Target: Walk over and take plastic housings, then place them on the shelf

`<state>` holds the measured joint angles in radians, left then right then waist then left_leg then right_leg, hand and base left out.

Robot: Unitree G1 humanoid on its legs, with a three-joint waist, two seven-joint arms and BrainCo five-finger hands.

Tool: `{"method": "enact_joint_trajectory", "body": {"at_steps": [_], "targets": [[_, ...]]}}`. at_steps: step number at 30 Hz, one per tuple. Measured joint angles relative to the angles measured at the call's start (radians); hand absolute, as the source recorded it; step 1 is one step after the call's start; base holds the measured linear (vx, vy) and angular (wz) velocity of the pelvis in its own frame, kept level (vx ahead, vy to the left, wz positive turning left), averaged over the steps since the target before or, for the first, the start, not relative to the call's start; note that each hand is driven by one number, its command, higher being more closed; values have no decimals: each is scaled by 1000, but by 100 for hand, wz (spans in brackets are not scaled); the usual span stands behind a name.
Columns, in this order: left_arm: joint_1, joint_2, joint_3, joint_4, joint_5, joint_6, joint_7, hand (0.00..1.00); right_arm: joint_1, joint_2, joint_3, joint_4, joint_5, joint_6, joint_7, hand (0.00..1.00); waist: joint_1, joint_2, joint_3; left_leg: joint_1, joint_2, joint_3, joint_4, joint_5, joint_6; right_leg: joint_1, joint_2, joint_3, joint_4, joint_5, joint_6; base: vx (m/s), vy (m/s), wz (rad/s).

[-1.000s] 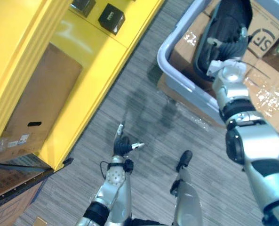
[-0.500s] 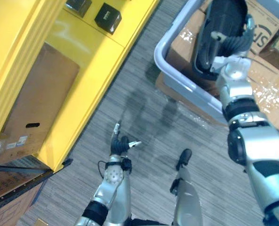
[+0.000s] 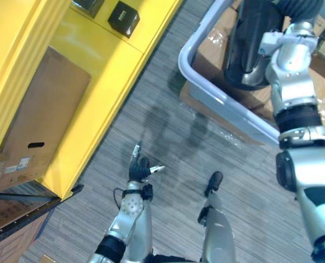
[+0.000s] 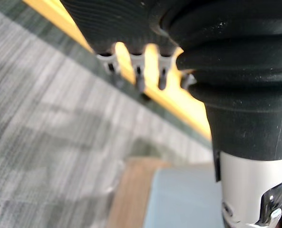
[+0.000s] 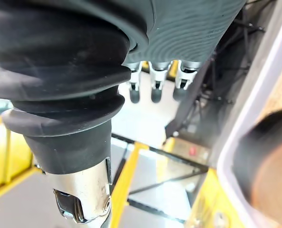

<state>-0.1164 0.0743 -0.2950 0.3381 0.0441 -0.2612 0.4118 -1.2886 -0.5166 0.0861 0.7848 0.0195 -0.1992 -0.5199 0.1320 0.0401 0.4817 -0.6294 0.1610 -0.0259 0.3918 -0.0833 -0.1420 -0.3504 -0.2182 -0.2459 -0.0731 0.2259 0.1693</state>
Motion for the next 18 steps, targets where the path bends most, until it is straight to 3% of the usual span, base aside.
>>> {"method": "enact_joint_trajectory", "body": {"at_steps": [4,7,18], "targets": [[-1,-3,0,0,0,0,17,0,18,32,-105,-2,-73,45,-72,0,-10,0,0,0,0,1,0,0,0,-1,0,1,0,0,0,0,0,0],[-2,-4,0,0,0,0,37,0,29,60,-146,29,-70,79,-75,0,-12,0,0,0,2,5,0,0,0,-4,0,4,0,0,0,-20,11,-3],[-4,-4,-1,2,0,2,61,0,24,137,-174,176,-50,113,-89,0,-12,-8,-3,0,3,7,0,0,0,-7,0,8,2,0,-1,-12,6,-1]]}}
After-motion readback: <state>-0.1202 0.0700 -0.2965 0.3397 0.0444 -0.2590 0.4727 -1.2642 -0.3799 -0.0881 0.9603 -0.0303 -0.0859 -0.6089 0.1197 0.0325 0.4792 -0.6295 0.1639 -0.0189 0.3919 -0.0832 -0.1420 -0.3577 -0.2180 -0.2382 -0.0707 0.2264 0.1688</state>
